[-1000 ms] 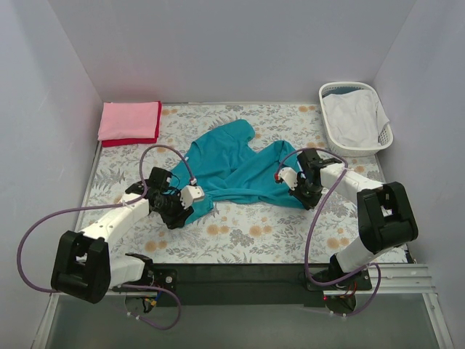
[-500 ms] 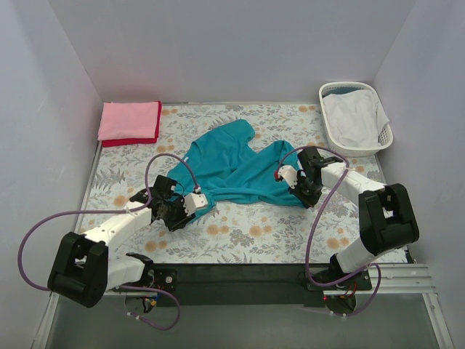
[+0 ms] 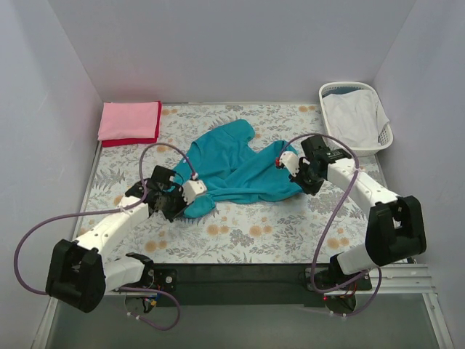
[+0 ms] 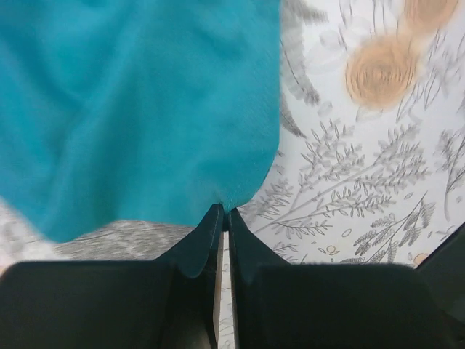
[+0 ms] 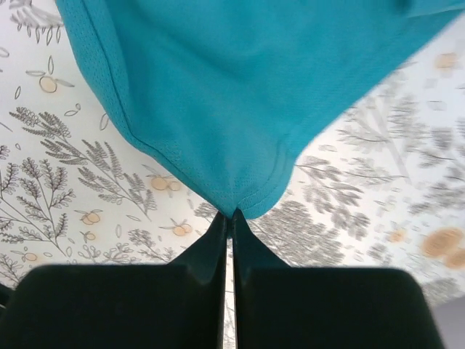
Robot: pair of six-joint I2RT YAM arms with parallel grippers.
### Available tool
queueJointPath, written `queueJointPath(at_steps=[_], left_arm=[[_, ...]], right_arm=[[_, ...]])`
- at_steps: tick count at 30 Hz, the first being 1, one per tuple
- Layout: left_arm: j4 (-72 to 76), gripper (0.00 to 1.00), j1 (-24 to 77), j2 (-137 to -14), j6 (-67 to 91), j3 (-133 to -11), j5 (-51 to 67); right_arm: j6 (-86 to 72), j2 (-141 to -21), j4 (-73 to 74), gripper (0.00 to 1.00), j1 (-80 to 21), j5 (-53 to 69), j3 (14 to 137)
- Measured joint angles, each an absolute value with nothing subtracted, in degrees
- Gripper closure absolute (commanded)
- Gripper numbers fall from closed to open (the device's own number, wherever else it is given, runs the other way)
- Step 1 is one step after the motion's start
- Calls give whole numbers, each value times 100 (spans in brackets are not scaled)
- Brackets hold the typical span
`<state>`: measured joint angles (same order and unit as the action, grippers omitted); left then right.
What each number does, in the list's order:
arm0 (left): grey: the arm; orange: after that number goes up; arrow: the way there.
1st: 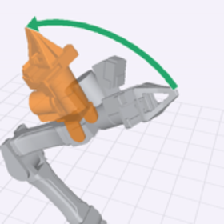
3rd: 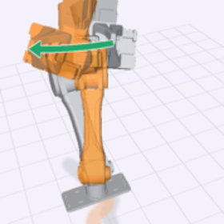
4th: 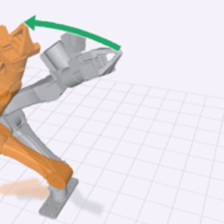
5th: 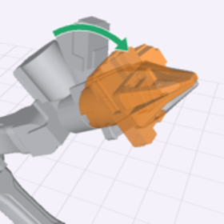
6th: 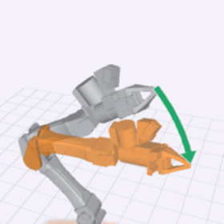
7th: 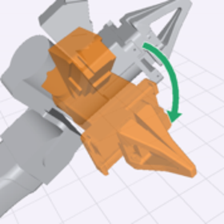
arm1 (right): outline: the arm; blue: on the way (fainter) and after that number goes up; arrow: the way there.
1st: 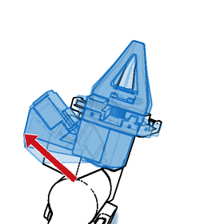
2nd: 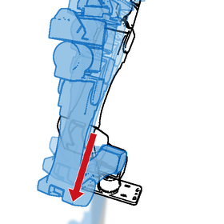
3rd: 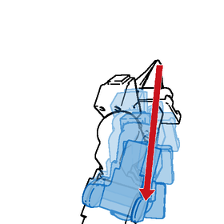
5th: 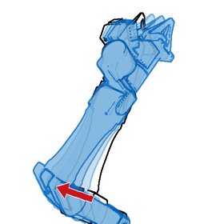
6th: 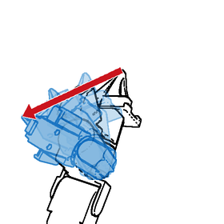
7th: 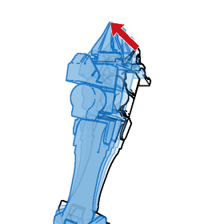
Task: Fold and stack the t-shirts
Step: Flatten the tshirt out
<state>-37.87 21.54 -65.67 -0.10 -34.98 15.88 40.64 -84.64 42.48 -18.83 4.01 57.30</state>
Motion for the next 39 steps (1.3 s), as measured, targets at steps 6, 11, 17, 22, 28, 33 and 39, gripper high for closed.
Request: queueJointPath(at_steps=[6, 11, 17, 22, 28, 33, 39], left_arm=[[-4097, 100, 1730, -6700, 812, -5972, 1503], [-3903, 100, 1133, -7054, 1466, -8193, 1262], [-3516, 100, 1103, -7120, 1914, -9625, 749], [-3168, 100, 1105, -6877, 2047, -9859, 191], [-3044, 100, 1105, -6565, 2102, -10593, -237], [-2912, 100, 1118, -5946, 2139, -11255, -303], [-2733, 100, 1135, -5345, 2145, -11832, -176]], right_arm=[[4128, -8053, 4388, 99, -1861, 58, 6912], [4219, -8012, 4329, 99, -1833, -338, 8342], [4276, -7887, 4136, 99, -1822, -742, 9380], [4364, -7677, 4032, 99, -1822, -947, 9819], [4348, -7185, 3940, 99, -1824, -976, 10440], [4283, -6460, 3822, 99, -1841, -779, 10921], [4193, -6027, 3450, 99, -1876, -239, 11902]])
